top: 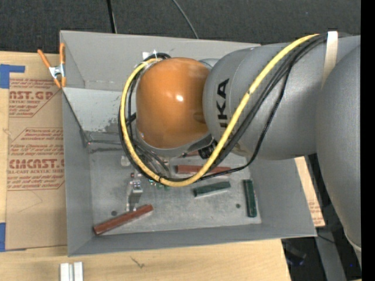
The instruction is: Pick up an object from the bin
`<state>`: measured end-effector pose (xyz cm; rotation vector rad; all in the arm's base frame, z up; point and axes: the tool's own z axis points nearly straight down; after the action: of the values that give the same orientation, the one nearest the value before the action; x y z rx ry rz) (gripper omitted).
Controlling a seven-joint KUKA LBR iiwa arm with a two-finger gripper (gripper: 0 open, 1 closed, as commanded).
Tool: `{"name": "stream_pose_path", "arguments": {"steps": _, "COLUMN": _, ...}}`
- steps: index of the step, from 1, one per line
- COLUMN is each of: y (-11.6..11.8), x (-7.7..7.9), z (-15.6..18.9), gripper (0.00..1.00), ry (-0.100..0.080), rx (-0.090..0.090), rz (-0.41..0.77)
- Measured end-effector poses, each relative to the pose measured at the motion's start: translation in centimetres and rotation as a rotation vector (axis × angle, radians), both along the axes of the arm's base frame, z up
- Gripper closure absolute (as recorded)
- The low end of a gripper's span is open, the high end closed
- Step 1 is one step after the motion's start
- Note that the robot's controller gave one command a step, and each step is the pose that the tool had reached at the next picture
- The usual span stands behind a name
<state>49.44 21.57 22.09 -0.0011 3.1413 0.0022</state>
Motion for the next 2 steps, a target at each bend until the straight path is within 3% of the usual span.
{"name": "stream_pose_path", "arguments": {"steps": 1, "y": 0.0, "x": -0.1, "z": -4.0, "gripper": 0.0, "ry": -0.006, "rx": 0.001, "rz": 0.065}}
{"name": "stream_pose_path", "arguments": {"steps": 2, "y": -2.2, "x": 0.1, "z": -14.5, "gripper": 1.0, "ry": -0.01, "rx": 0.006, "rz": 0.132}}
